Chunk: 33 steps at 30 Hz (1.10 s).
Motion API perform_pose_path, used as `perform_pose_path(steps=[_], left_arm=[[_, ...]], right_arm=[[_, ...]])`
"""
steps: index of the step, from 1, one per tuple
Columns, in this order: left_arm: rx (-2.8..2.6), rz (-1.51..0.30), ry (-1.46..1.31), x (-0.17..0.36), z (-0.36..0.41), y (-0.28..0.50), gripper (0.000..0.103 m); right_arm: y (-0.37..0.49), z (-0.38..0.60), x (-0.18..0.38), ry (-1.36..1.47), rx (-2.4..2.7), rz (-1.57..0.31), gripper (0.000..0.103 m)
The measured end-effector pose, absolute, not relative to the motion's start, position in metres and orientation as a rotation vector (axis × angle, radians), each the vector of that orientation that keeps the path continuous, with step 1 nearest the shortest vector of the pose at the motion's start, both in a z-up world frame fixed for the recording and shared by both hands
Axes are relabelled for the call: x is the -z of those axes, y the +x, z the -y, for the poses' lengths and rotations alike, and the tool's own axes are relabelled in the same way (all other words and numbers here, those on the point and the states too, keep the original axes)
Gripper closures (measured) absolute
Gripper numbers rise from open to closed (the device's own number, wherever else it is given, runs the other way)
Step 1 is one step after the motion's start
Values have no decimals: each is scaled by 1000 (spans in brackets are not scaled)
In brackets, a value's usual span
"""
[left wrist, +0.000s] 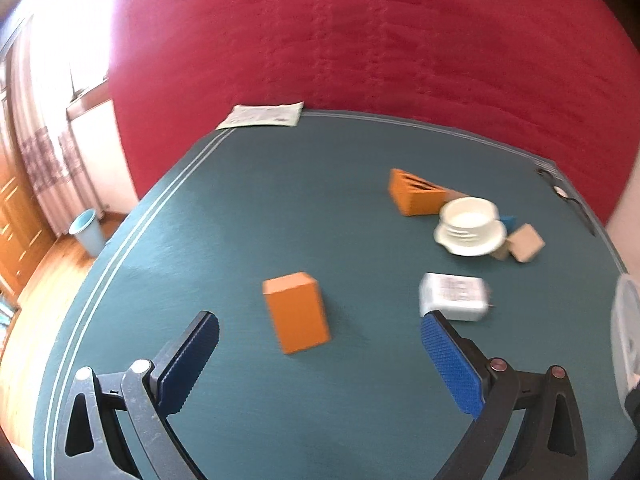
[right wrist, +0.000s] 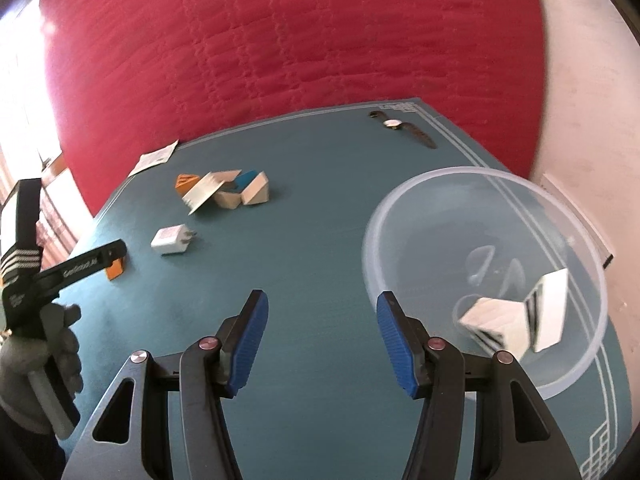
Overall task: Organize rigid objects
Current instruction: 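Withdraw both grippers from the bowl toward the remaining objects, then grasp the white charger plug with the right gripper while the left gripper grasps the orange block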
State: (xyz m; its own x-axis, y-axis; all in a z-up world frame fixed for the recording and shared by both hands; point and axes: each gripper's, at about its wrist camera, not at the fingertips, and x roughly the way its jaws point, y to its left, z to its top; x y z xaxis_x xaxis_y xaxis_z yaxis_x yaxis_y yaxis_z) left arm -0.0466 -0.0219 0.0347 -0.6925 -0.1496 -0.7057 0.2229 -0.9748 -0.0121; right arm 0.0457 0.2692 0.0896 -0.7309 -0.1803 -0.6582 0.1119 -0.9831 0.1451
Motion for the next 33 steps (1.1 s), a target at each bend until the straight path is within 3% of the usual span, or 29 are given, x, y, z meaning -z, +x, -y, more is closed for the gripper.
perform_pose_path(steps=[10, 16, 17, 18, 29, 33], left_arm=[[2636, -259, 1142, -20, 54, -58, 4], [2644, -272, 1179, -12, 54, -63, 54], [2657, -275, 1177, -13, 54, -62, 68], [2667, -273, 1175, -13, 52, -62, 71], [2723, -254, 1082, -23, 44, -50, 72], [2697, -276, 1061, -24, 50, -47, 72]], right_arm=[[50, -249, -83, 1092, 2725, 105, 45], [50, -240, -80, 1112, 2702, 76, 45], [50, -239, -80, 1115, 2698, 69, 45], [51, -237, -80, 1117, 2692, 62, 45], [25, -201, -97, 1161, 2513, 79, 45], [5, -164, -94, 1149, 2467, -12, 45]])
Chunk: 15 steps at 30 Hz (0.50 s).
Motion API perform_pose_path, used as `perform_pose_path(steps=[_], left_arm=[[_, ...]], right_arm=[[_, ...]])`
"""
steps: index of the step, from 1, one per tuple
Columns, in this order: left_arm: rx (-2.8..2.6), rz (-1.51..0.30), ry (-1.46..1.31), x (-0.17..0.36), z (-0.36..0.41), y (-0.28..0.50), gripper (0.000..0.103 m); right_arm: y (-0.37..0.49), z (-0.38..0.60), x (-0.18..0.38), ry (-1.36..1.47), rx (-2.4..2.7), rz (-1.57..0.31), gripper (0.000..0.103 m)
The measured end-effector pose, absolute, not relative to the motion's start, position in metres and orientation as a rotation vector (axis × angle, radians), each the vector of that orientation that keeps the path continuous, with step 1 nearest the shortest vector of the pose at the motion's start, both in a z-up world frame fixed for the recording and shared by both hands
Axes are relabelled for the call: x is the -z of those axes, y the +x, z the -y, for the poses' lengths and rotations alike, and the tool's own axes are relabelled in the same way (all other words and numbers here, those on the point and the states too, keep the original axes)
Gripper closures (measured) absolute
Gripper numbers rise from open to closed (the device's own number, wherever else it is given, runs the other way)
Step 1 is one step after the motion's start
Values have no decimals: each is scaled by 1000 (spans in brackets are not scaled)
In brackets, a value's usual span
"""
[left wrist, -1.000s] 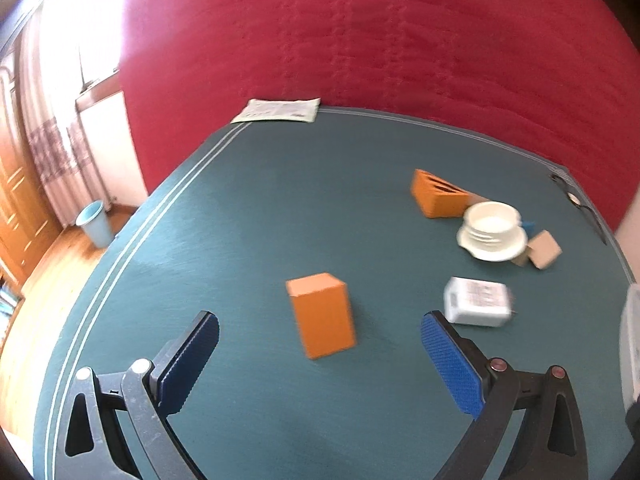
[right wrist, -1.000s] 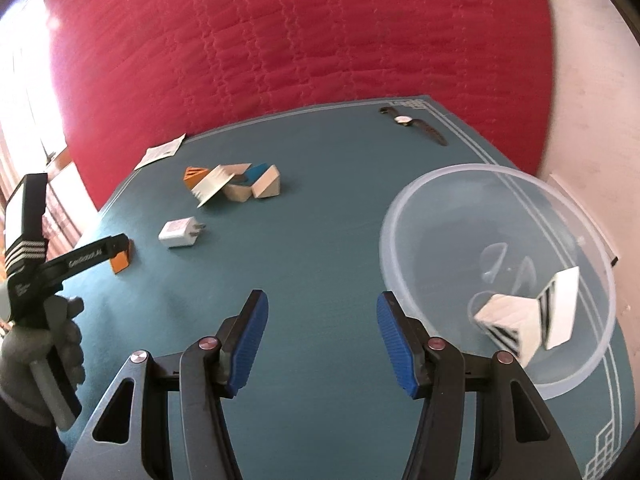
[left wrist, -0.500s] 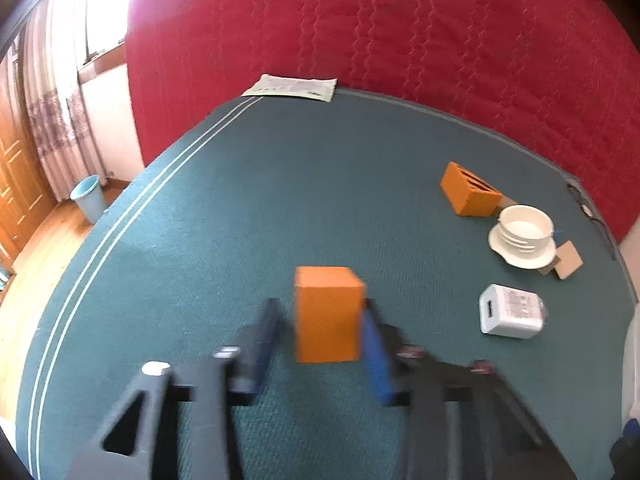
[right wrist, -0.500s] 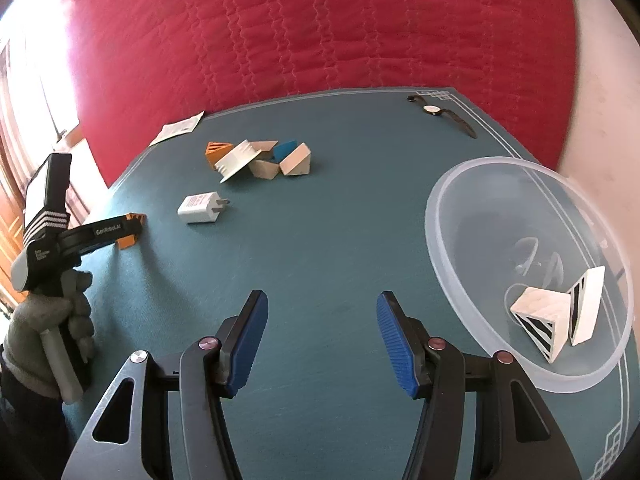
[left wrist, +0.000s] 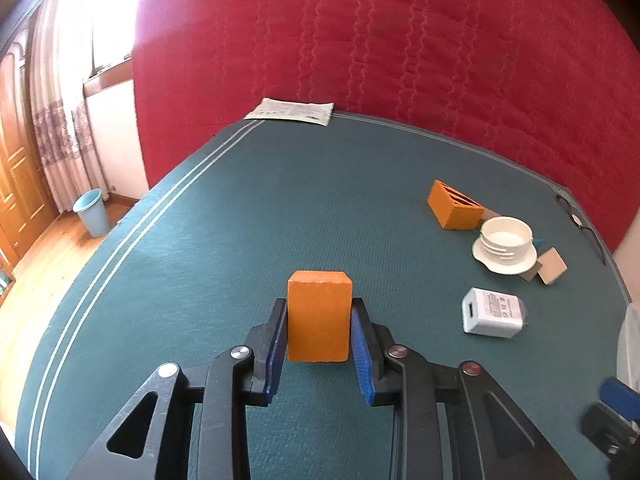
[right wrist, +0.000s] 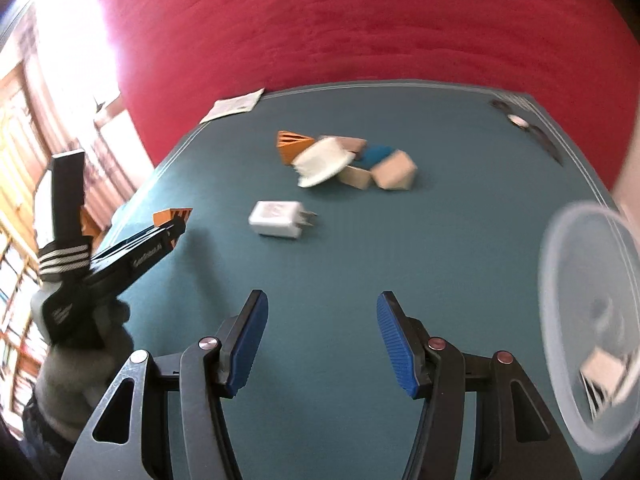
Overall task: Organize rigid objects
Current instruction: 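Grasp the white charger plug with the right gripper while the left gripper grasps the orange block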
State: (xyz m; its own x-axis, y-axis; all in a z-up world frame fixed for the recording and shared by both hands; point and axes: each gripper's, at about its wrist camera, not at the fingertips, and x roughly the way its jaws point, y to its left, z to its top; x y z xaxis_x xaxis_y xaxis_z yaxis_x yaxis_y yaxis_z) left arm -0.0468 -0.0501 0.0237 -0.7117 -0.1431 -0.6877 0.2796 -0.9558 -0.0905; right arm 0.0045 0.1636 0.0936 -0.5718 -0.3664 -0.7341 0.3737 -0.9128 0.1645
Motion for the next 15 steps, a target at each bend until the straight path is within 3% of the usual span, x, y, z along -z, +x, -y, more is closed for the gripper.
perform_pose_path(steps=[15], left_arm=[[2624, -345, 1031, -24, 69, -40, 72]], right_arm=[[-62, -94, -64, 1166, 2392, 60, 45]])
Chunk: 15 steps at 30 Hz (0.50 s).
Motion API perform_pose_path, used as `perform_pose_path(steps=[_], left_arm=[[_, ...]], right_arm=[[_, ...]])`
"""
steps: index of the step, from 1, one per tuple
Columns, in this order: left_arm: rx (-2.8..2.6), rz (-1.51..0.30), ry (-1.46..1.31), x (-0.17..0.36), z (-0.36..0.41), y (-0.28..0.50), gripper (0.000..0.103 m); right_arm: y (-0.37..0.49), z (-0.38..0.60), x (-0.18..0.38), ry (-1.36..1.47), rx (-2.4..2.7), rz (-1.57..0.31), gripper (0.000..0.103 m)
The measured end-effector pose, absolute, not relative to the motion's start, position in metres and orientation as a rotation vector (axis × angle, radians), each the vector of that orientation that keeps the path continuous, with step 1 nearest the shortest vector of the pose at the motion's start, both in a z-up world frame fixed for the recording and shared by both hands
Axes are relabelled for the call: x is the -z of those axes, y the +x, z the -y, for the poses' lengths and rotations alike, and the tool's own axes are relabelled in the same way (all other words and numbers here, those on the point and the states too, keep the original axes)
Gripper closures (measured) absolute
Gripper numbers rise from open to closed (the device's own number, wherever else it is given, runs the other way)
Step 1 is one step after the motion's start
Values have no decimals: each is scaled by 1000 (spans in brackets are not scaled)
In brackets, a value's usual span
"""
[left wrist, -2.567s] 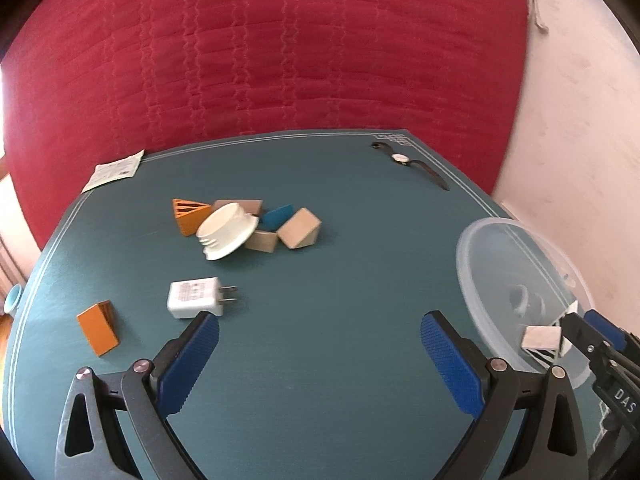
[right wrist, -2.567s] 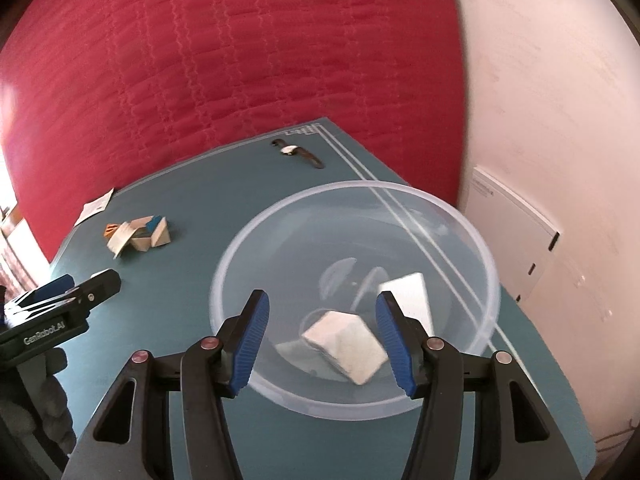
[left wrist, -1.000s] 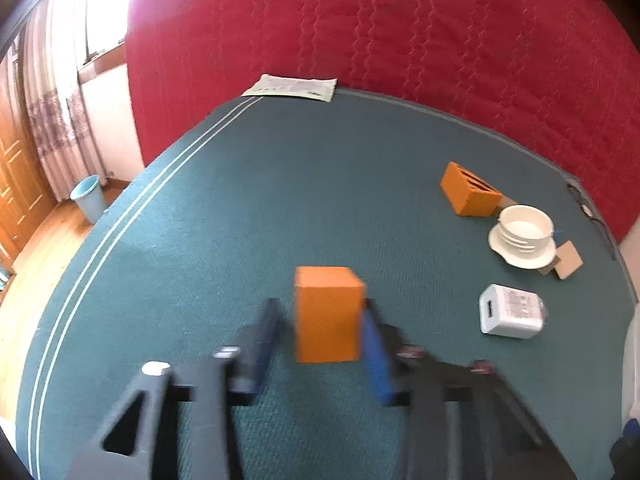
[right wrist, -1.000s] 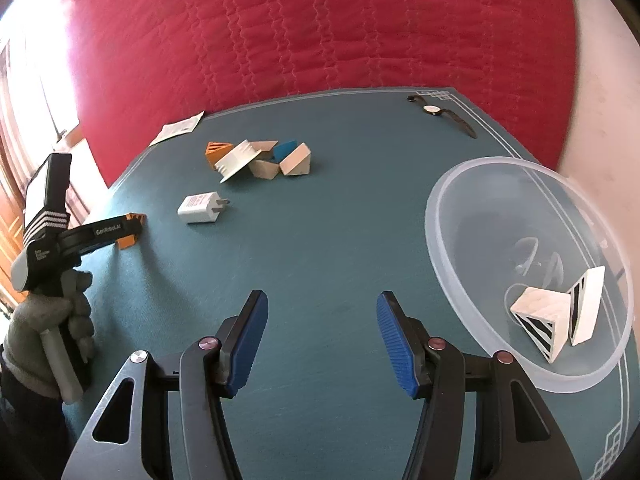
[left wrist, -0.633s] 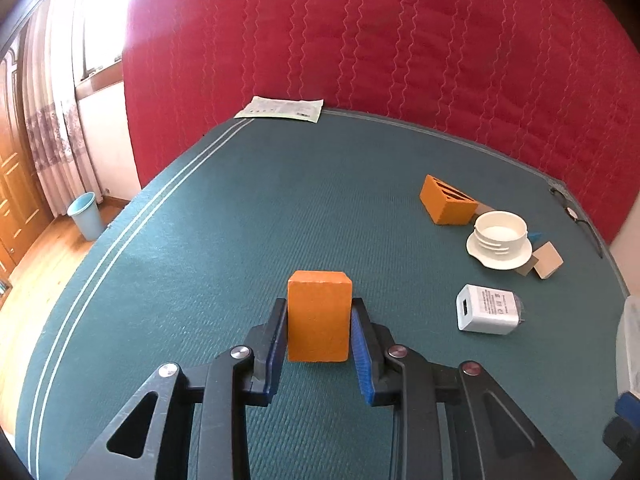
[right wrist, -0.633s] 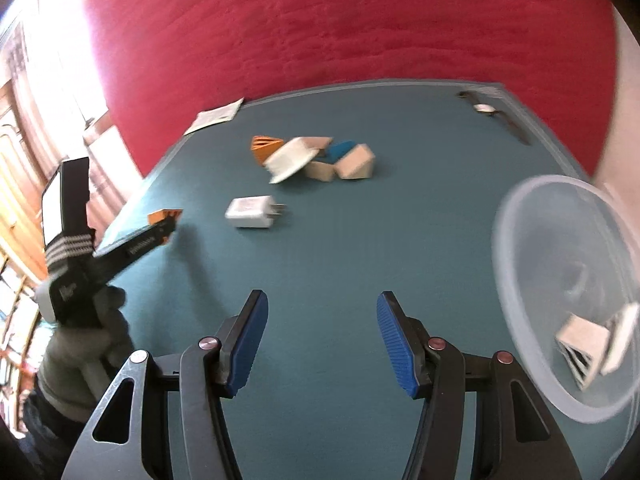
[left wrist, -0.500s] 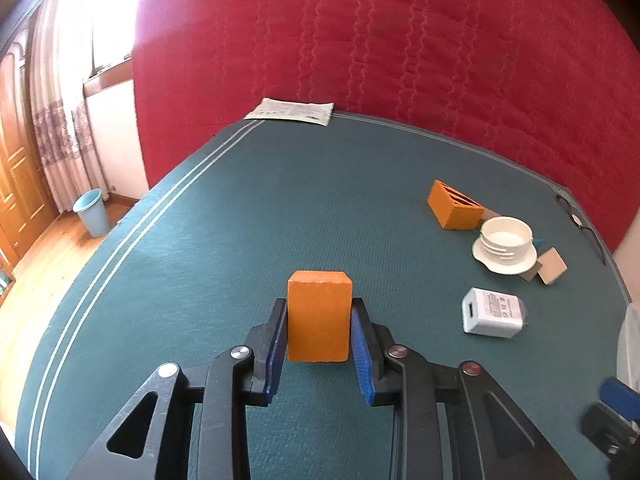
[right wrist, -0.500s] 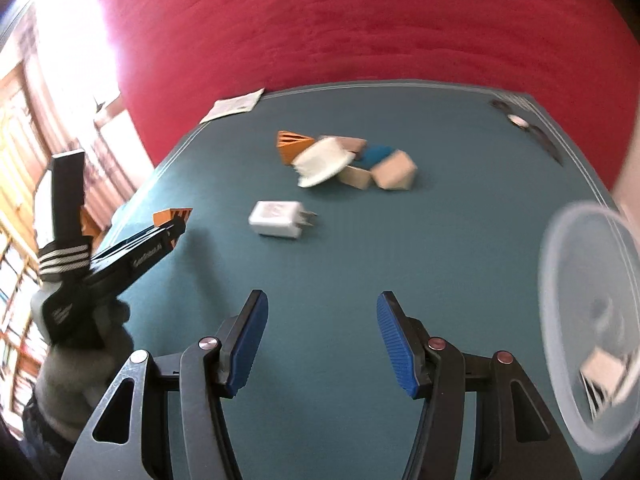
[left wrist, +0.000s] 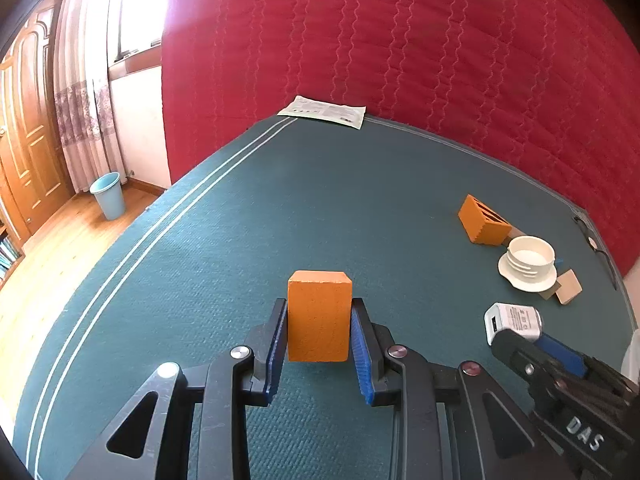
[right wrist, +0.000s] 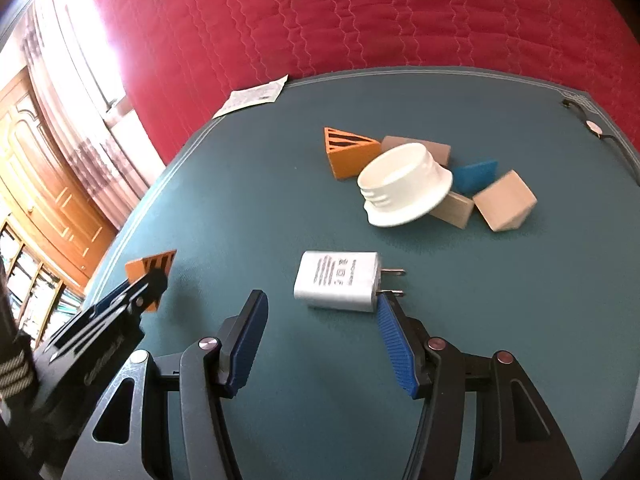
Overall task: Organize rigid objects
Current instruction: 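Grasp the white charger plug with the right gripper while the left gripper grasps the orange block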
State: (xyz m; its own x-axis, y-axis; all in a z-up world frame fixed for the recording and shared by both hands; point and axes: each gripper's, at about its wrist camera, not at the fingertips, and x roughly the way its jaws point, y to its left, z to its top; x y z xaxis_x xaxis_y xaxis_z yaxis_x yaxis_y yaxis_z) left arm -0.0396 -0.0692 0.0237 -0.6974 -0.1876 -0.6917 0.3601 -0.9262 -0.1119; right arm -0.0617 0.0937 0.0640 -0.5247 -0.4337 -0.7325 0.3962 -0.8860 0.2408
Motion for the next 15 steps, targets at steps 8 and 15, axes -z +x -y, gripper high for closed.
perform_pose_path(steps=[8, 15], left_arm=[[2626, -348, 1052, -22, 70, -41, 71], [2636, -347, 1066, -20, 68, -43, 72]], right_arm=[[-73, -82, -58, 1133, 2462, -39, 45], [-86, -81, -59, 1118, 2440, -137, 32]])
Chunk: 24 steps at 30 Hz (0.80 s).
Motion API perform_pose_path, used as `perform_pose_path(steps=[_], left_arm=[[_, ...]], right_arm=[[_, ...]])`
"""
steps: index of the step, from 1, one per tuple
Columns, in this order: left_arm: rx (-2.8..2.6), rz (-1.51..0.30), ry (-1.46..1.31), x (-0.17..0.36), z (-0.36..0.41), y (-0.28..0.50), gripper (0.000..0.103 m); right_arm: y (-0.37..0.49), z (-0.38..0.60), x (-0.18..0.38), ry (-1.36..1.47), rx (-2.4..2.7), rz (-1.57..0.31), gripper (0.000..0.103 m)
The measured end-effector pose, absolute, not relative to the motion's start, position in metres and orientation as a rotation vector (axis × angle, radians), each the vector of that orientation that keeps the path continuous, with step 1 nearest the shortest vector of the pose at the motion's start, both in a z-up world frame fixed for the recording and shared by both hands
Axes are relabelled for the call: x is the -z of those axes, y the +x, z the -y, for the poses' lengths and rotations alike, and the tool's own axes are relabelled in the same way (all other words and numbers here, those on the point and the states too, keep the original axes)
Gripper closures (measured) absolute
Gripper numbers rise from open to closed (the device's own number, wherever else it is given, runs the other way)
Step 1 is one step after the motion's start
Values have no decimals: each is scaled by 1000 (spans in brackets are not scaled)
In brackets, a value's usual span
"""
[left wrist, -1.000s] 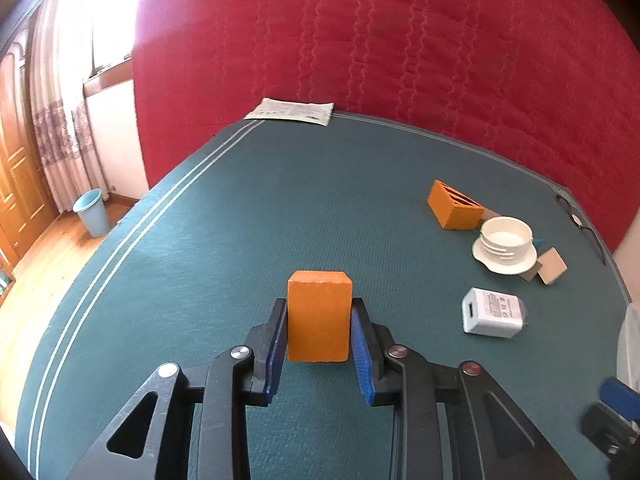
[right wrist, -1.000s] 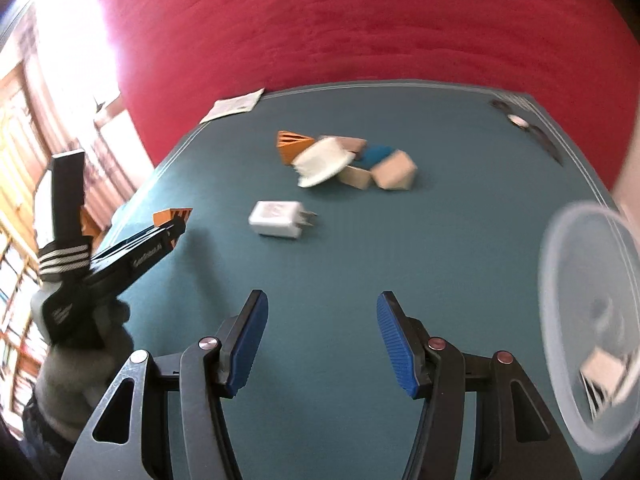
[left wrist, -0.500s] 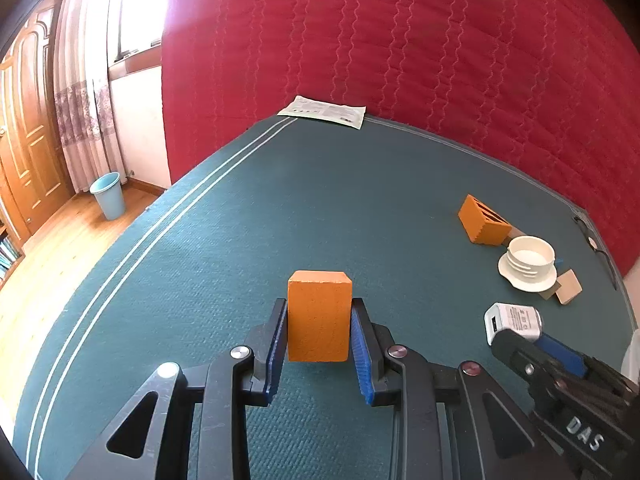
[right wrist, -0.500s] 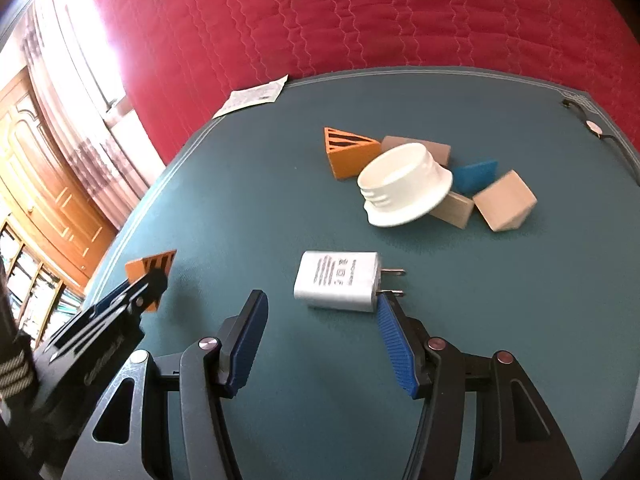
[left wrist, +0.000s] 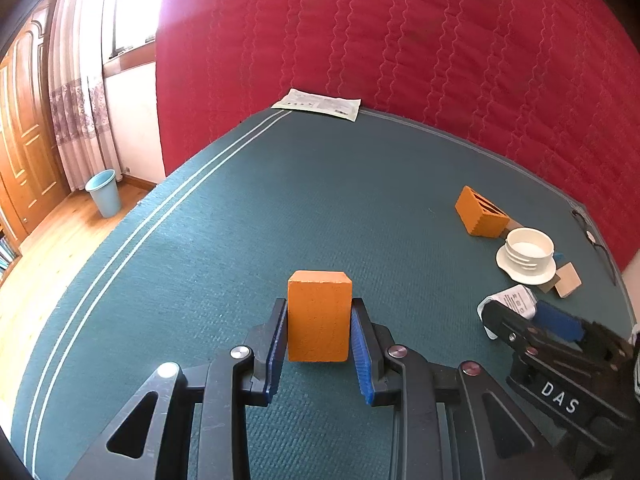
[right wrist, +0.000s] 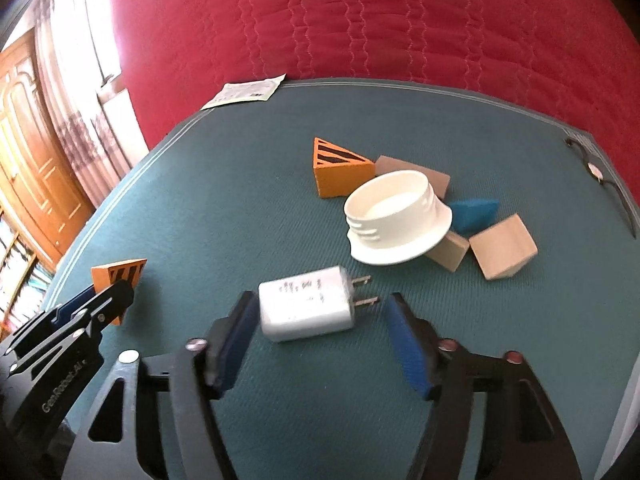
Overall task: Organize rigid objects
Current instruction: 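Grasp the white charger plug with the right gripper while the left gripper grasps the orange block, then carry the charger plug over the bowl with the right gripper while the left gripper carries the orange block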
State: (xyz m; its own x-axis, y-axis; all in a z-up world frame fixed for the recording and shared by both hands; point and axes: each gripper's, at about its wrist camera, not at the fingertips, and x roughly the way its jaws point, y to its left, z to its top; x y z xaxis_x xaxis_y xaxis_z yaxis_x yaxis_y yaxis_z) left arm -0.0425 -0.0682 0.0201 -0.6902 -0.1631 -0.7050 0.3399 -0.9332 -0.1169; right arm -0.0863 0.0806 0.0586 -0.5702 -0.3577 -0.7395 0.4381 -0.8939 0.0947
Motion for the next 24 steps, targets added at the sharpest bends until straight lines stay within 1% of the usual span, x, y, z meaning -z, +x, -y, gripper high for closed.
perform_pose_path(steps=[5, 7, 8, 13, 24], left_arm=[[2638, -352, 1078, -19, 69, -44, 72], [2642, -351, 1079, -19, 69, -44, 72], [2643, -350, 1080, -19, 69, -44, 72], [2658, -351, 1079, -20, 66, -43, 72], [2693, -334, 1075, -23, 59, -41, 72]], right_arm=[[-95, -80, -57, 1105, 2424, -149, 32], [-93, -79, -57, 1095, 2424, -158, 37], [-92, -79, -57, 1086, 2422, -165, 42], [-85, -79, -57, 1074, 2419, -169, 42], [-50, -104, -59, 1068, 2453, -95, 42]])
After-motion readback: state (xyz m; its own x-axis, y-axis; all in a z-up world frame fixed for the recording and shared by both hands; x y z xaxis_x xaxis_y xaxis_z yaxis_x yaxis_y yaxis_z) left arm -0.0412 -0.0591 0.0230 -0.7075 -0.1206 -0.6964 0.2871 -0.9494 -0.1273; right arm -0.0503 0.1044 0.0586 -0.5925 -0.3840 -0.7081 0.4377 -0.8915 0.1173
